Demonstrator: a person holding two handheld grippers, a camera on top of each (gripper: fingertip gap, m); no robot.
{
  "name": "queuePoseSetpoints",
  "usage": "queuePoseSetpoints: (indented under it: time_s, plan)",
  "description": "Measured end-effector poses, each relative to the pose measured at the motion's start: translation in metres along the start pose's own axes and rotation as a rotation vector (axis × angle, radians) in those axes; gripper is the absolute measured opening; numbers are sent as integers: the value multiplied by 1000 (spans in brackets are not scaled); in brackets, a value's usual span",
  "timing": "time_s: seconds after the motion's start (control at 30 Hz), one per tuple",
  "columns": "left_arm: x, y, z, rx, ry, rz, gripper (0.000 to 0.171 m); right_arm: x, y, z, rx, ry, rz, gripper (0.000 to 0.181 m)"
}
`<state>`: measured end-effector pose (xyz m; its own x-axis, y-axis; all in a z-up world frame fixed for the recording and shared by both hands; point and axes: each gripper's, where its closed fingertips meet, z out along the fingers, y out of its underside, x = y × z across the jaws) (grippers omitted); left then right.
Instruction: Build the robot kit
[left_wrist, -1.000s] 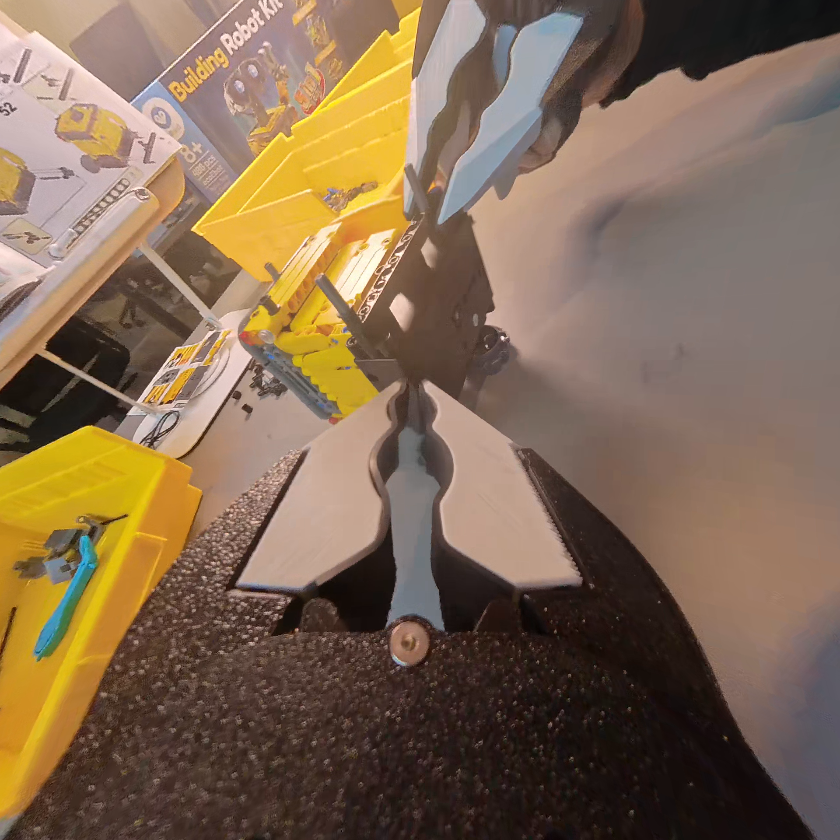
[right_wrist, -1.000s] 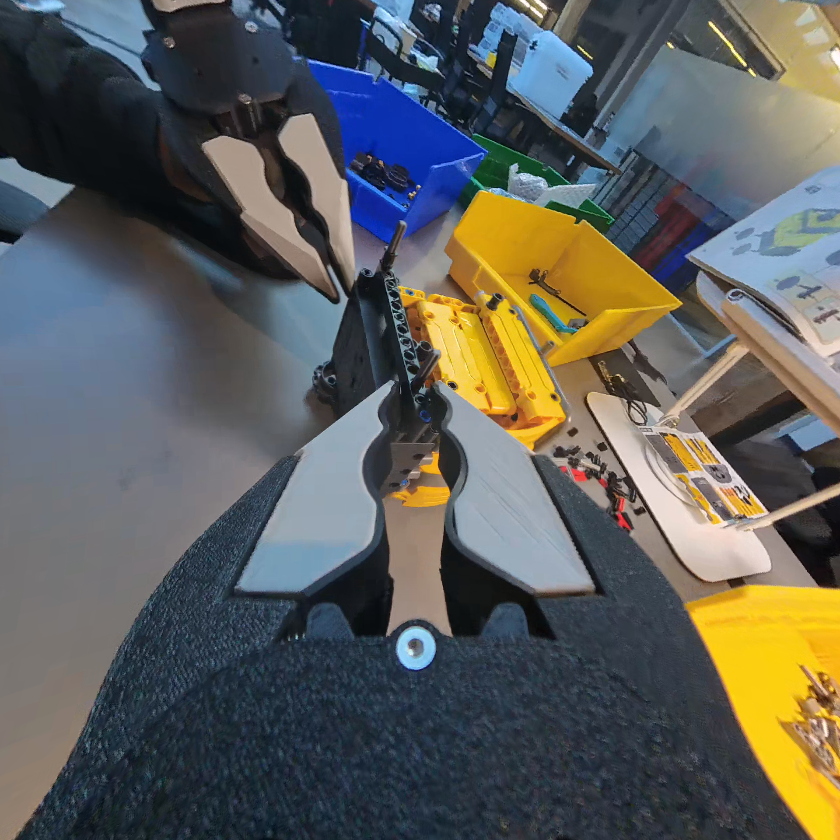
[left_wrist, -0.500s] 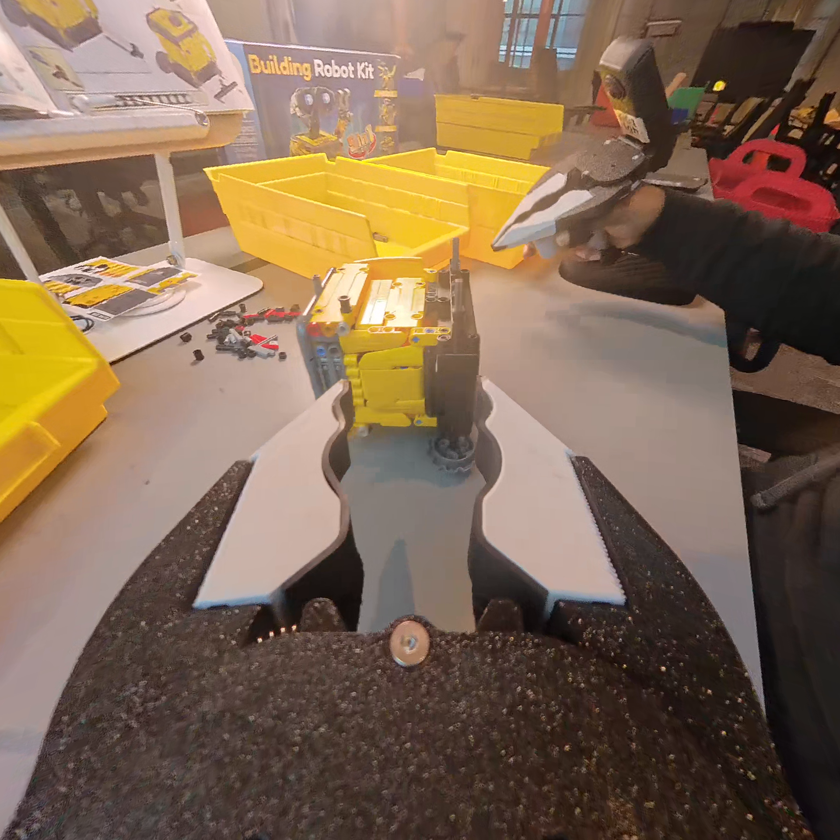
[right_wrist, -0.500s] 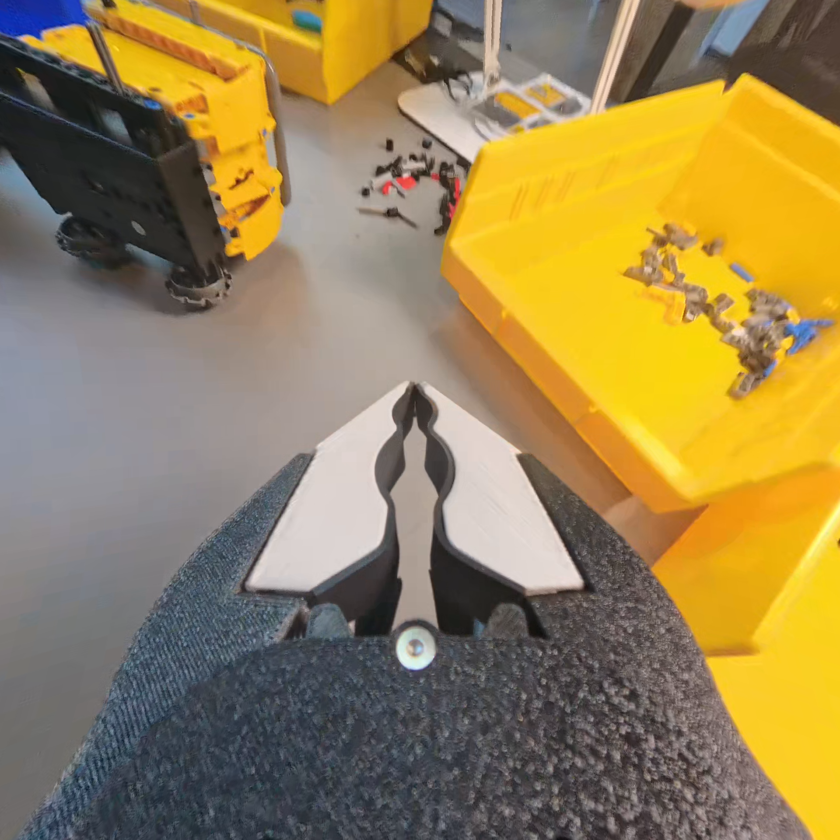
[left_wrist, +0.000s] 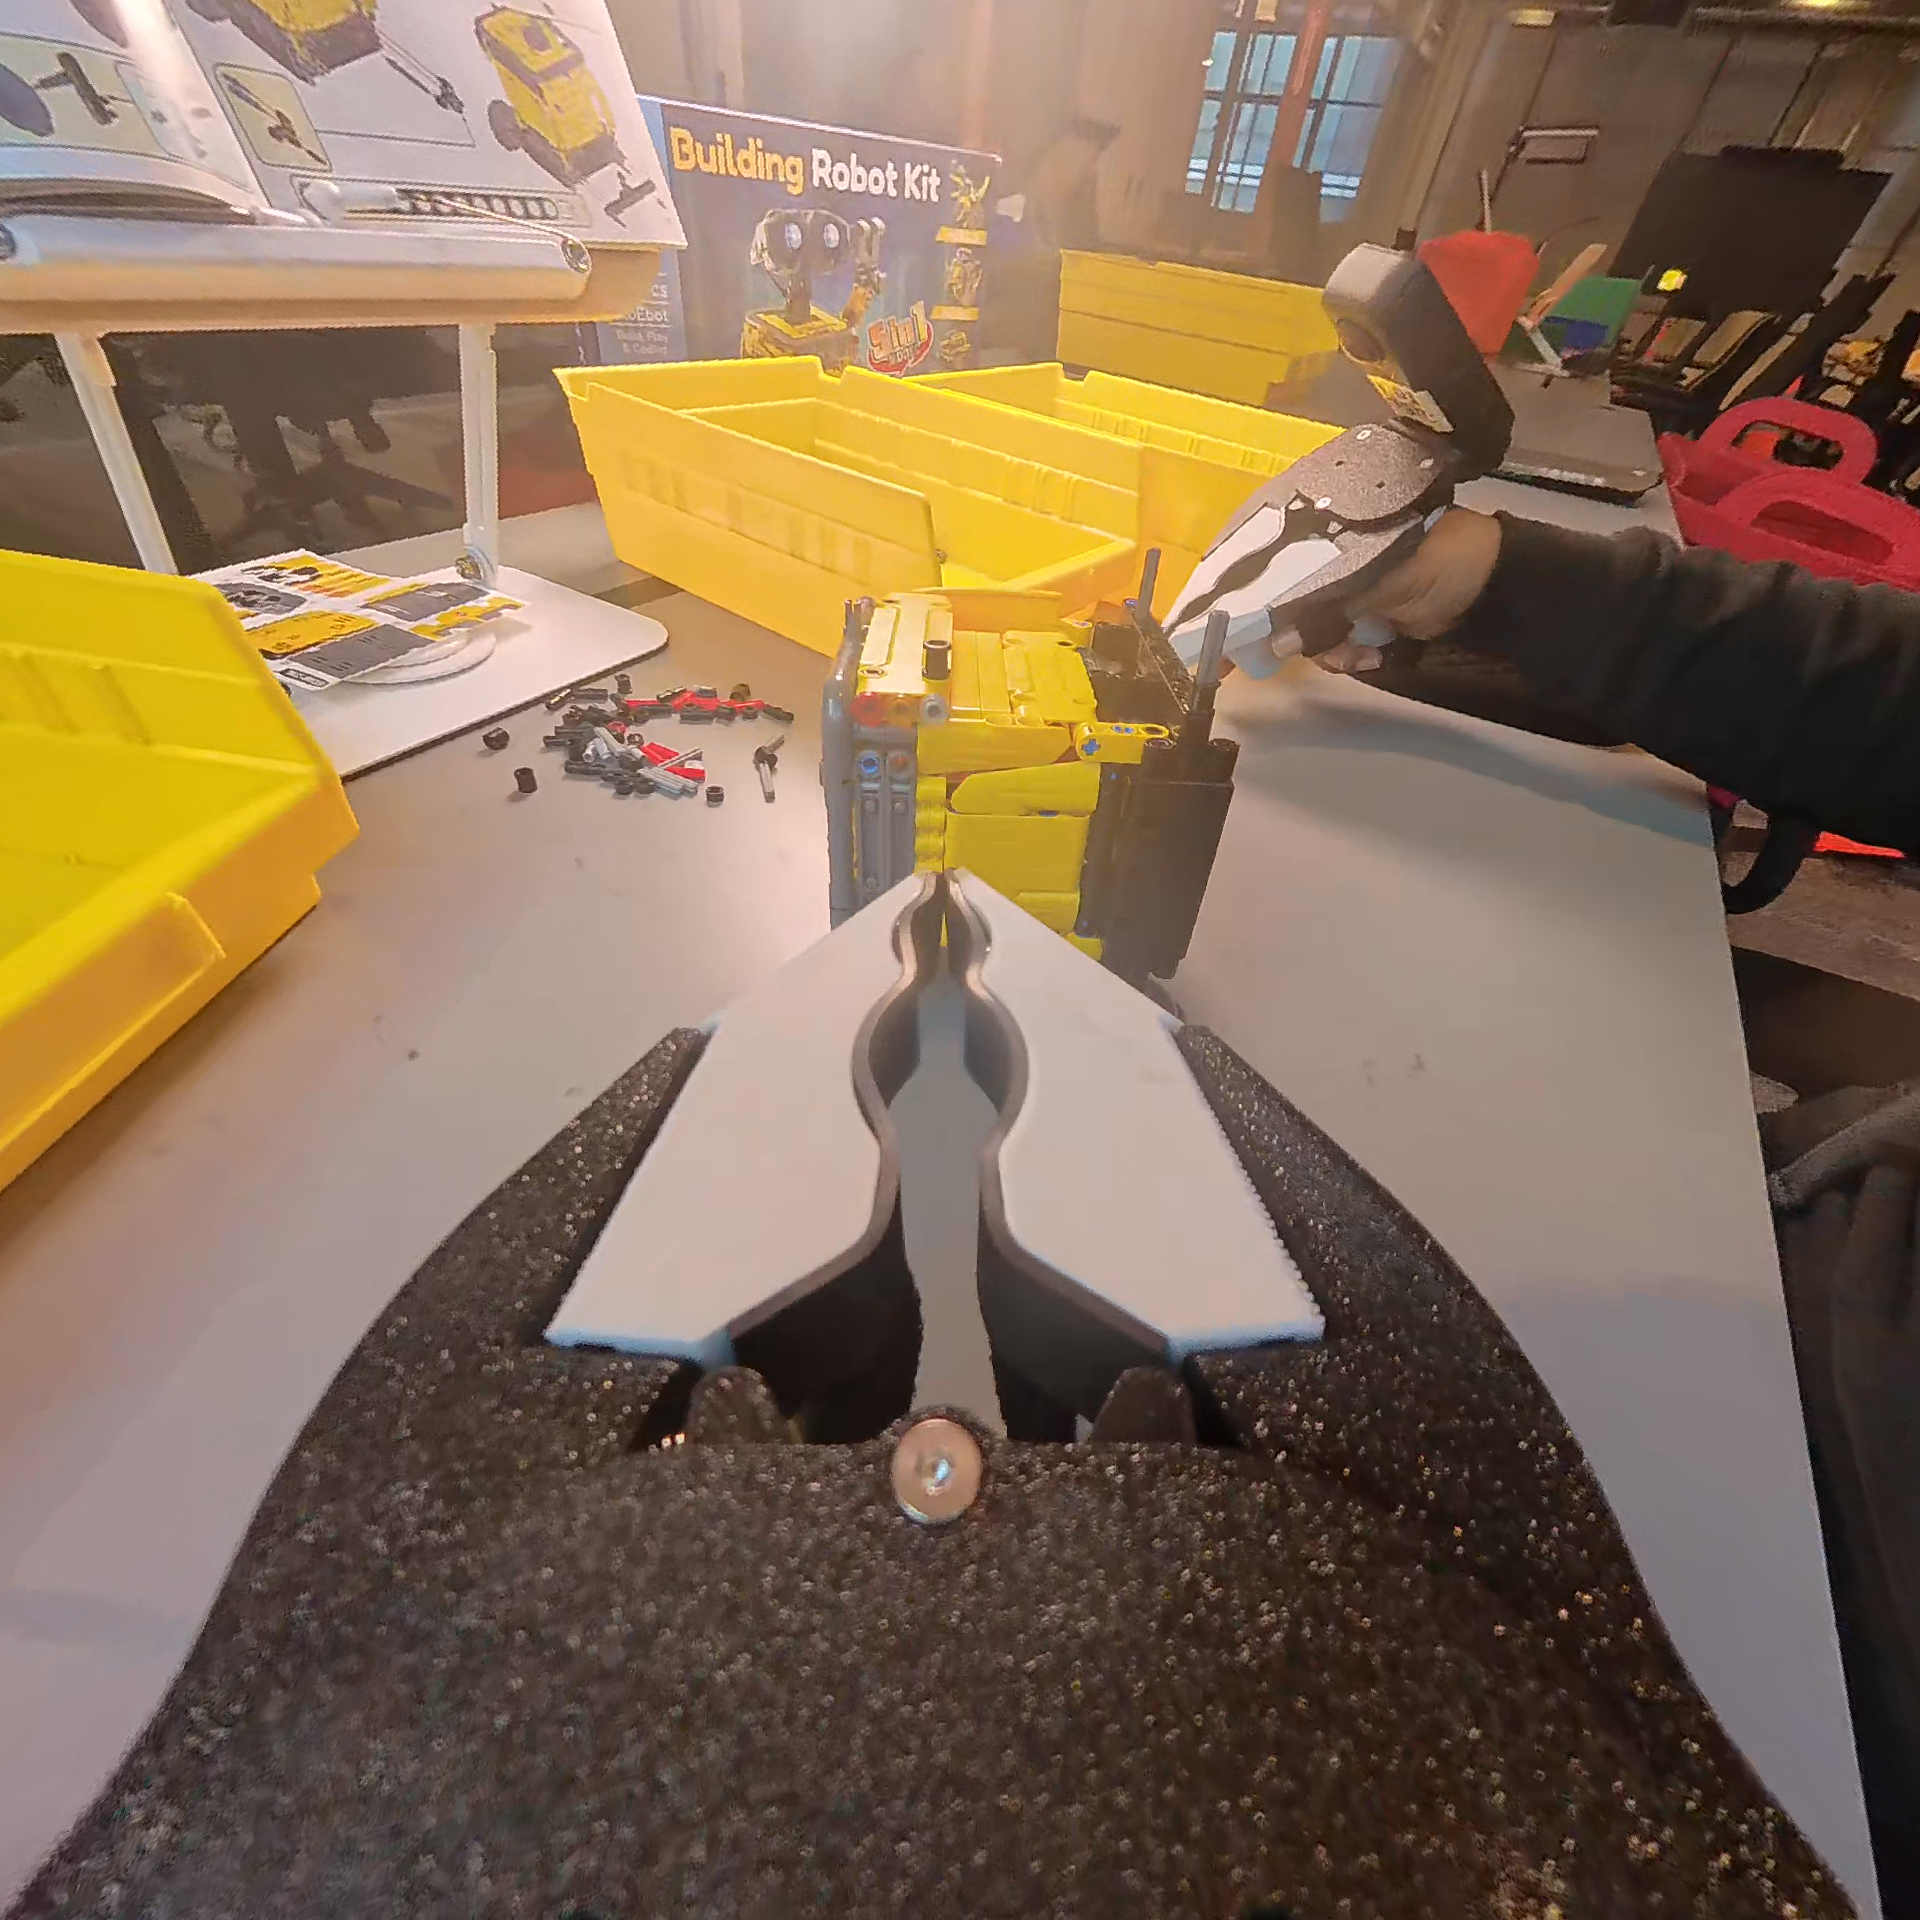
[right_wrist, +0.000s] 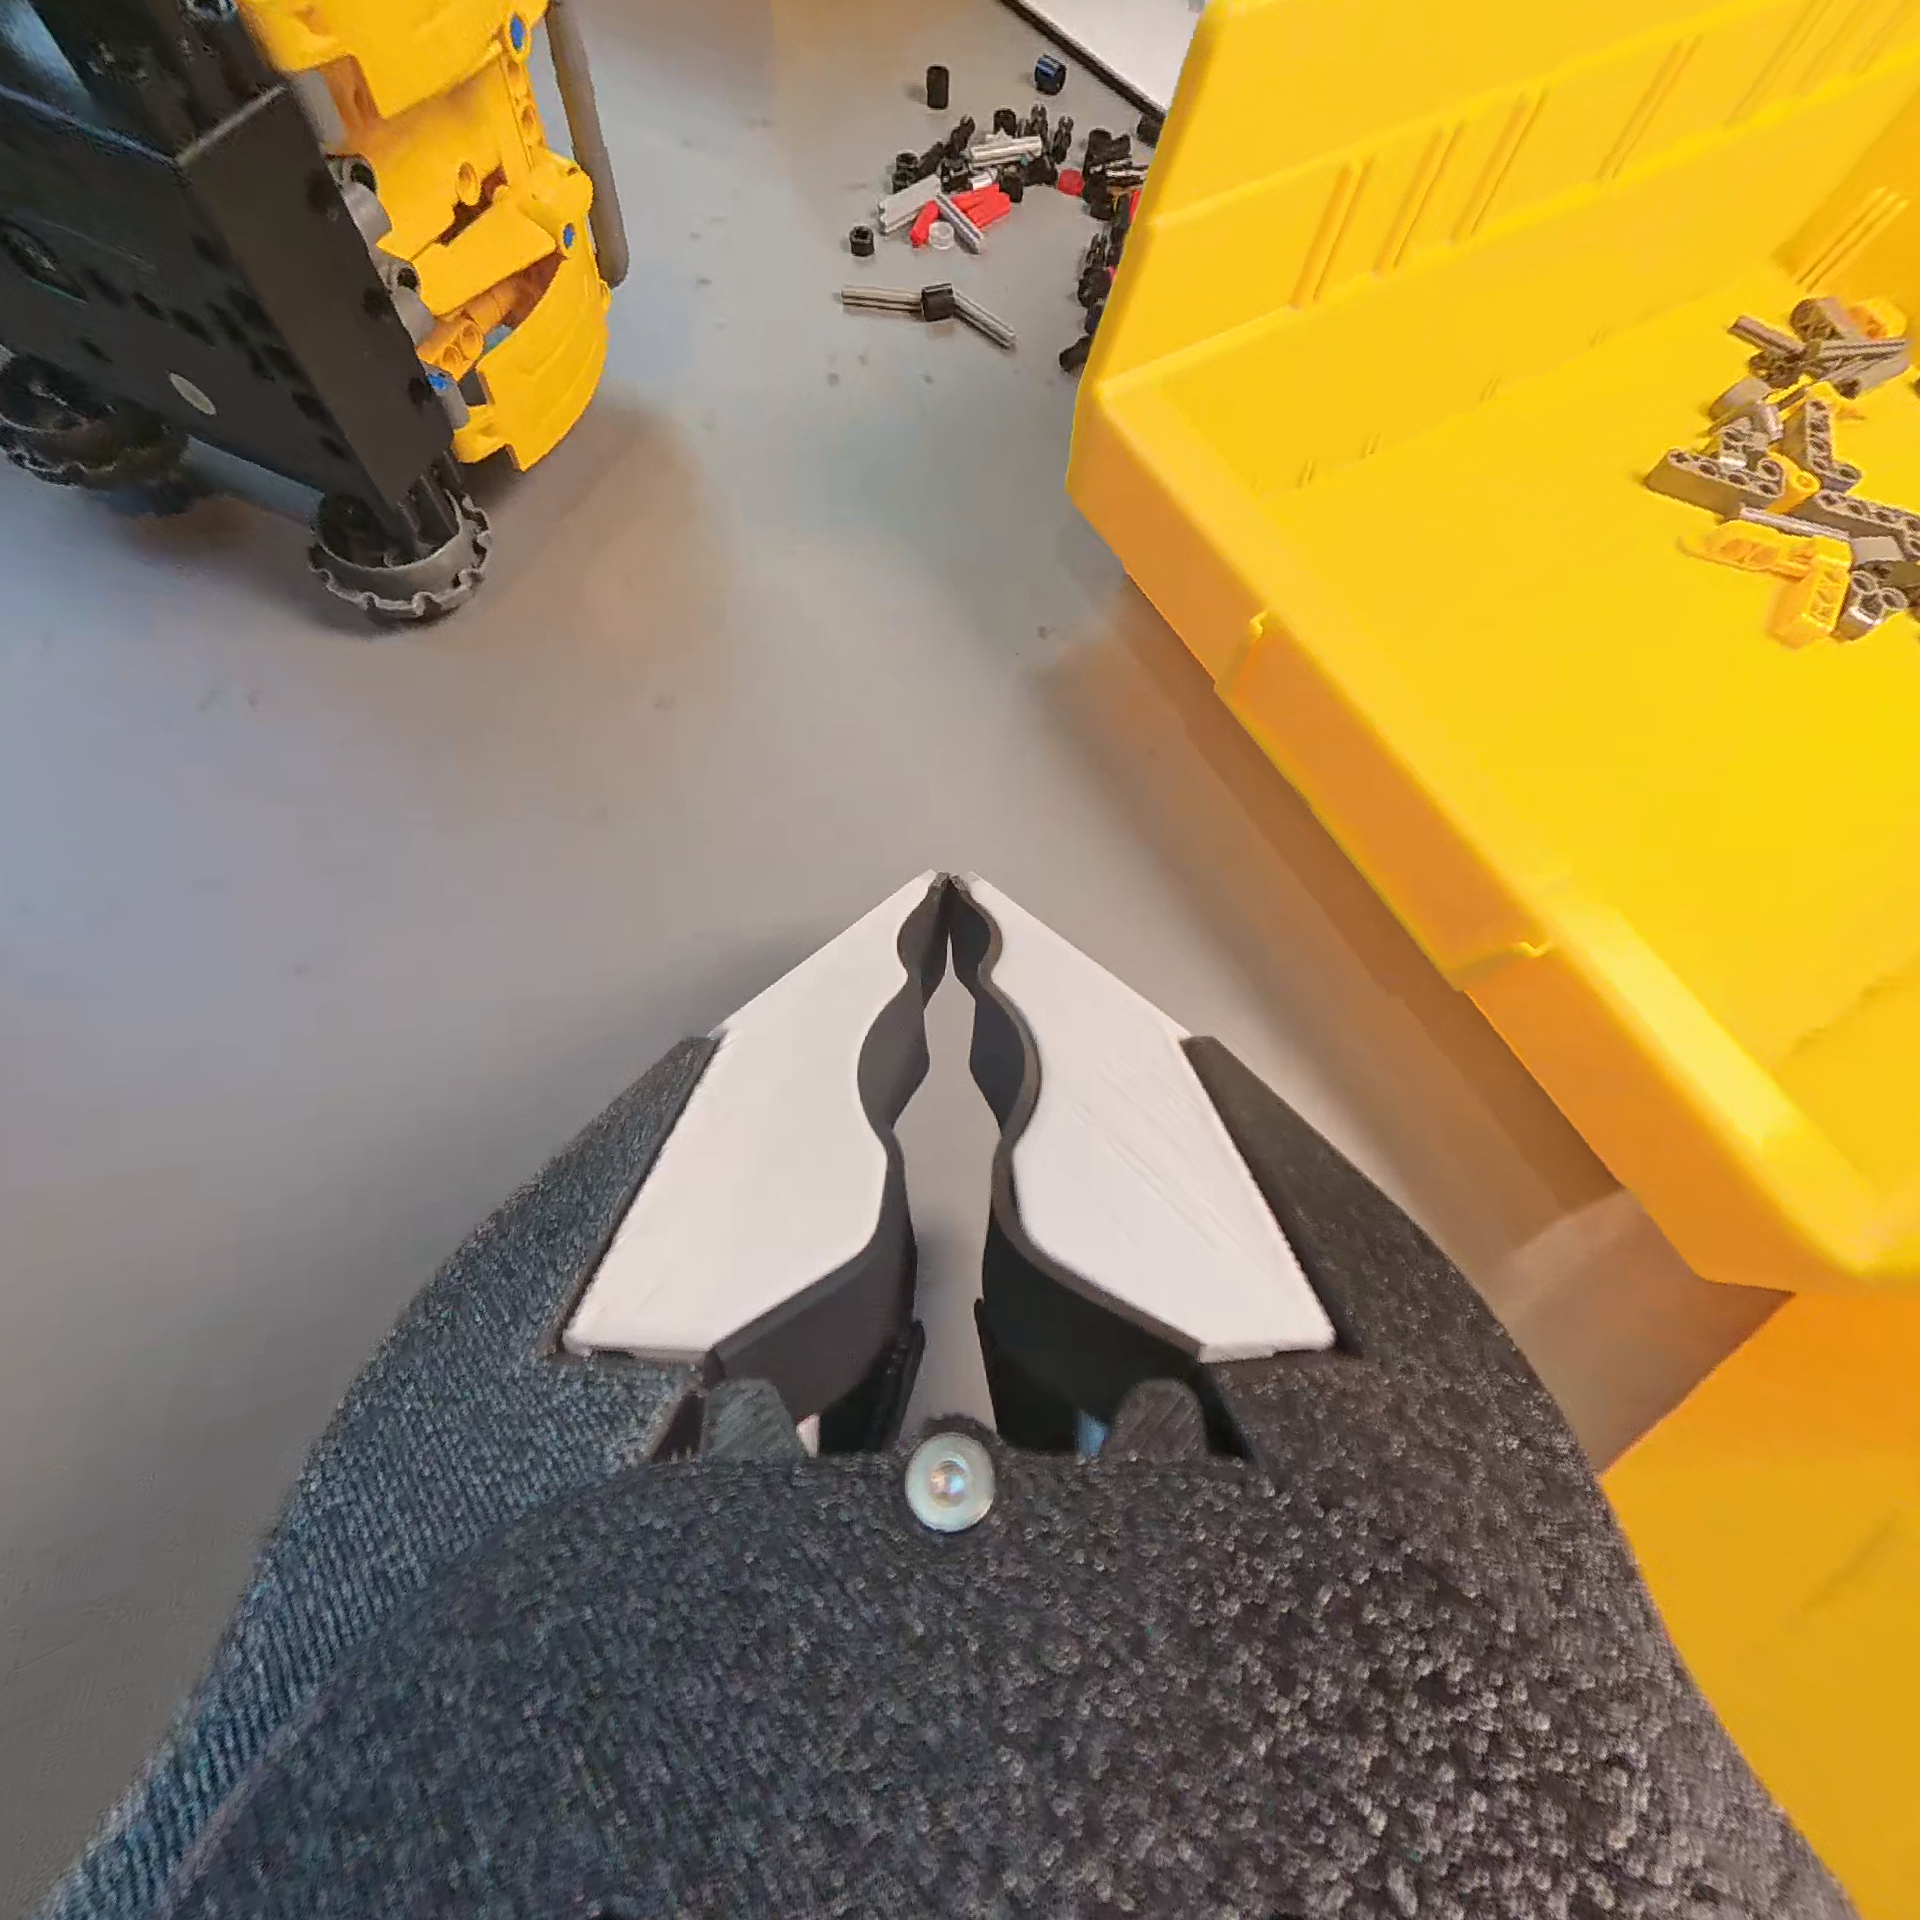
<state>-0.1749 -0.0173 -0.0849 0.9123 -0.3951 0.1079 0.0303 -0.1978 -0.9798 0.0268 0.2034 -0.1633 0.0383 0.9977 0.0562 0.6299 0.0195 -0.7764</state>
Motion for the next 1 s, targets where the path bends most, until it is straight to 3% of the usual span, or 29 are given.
queuePoseSetpoints:
  time_s: [0.23, 0.33, 0.6, 0.7, 0.83, 1.0]
  plan:
    - [-2, 0, -1, 11, 4, -20, 0, 4, 13, 8, -77, 23, 30, 0]
    - [-2, -2, -4, 36, 24, -45, 0, 5, 20, 10, -130, 15, 52, 20]
    - [9, -8, -9, 77, 67, -7, 9, -1, 14, 19, -127, 11, -27, 6]
    - [25, -15, -11, 98, 94, -3, 9, -34, -22, 5, 64, -22, -229, 6]
    - [79, -28, -1, 157, 262, -136, 15, -115, -91, -36, 429, -63, -458, 6]
    - [131, -39, 31, 199, 394, -313, 28, -190, -133, -63, 627, -70, -614, 7]
